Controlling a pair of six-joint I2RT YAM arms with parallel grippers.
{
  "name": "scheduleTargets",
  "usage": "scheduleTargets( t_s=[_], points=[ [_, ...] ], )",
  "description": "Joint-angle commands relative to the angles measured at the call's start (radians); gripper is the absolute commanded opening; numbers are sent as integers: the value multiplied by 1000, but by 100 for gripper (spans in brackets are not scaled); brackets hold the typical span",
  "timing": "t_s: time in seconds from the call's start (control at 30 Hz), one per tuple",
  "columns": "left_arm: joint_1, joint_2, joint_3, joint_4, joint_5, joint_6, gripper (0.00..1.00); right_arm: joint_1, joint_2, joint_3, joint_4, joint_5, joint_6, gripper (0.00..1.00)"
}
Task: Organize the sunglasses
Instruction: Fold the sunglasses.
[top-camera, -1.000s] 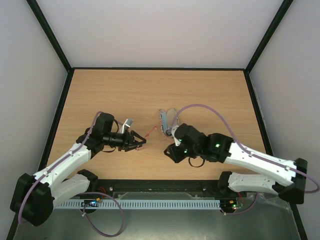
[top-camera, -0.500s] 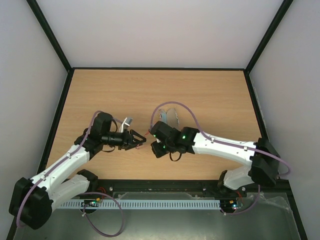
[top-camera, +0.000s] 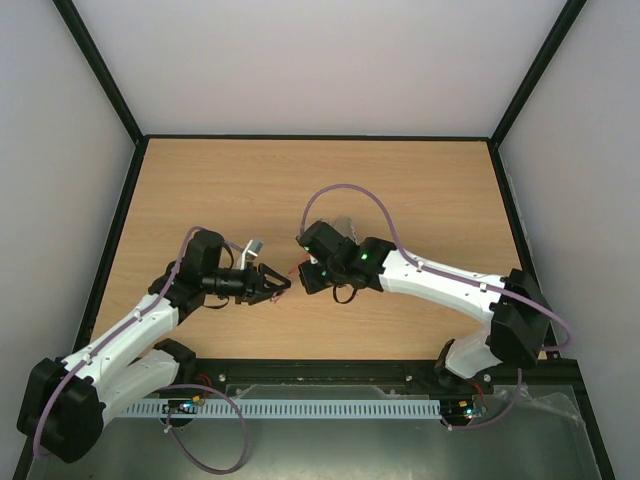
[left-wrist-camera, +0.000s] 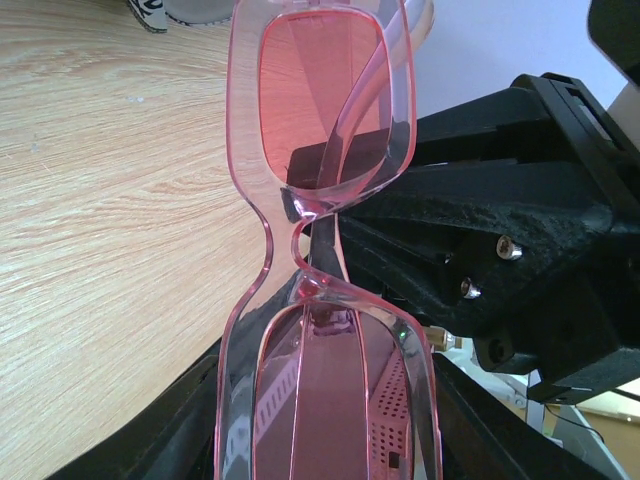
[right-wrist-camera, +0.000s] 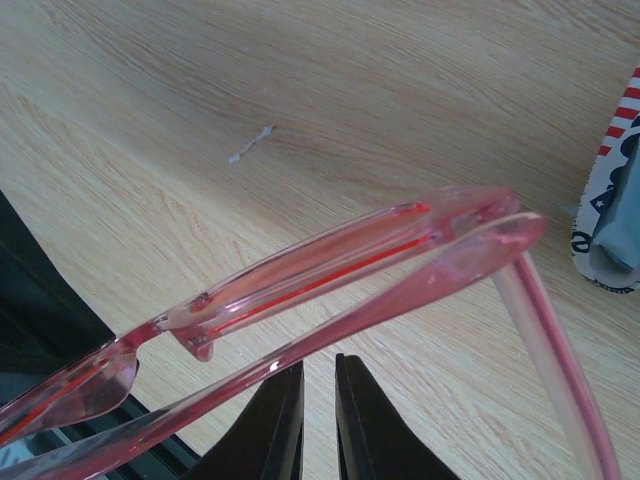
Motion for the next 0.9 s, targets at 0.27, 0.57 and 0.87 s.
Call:
scheduleTargets(
  t_s=[0.27,0.57,0.87],
  points=[
    [17,-4,15,17,-12,4,37,-87,-181,66,-196,190,-33,20],
    [28,-20,64,-13,6,5,38,-276,-179,-100,-128,178,-44,21],
    [36,14,59,26,7,3,37,-214,-146,-127,-10,-37,1,17]
  ],
)
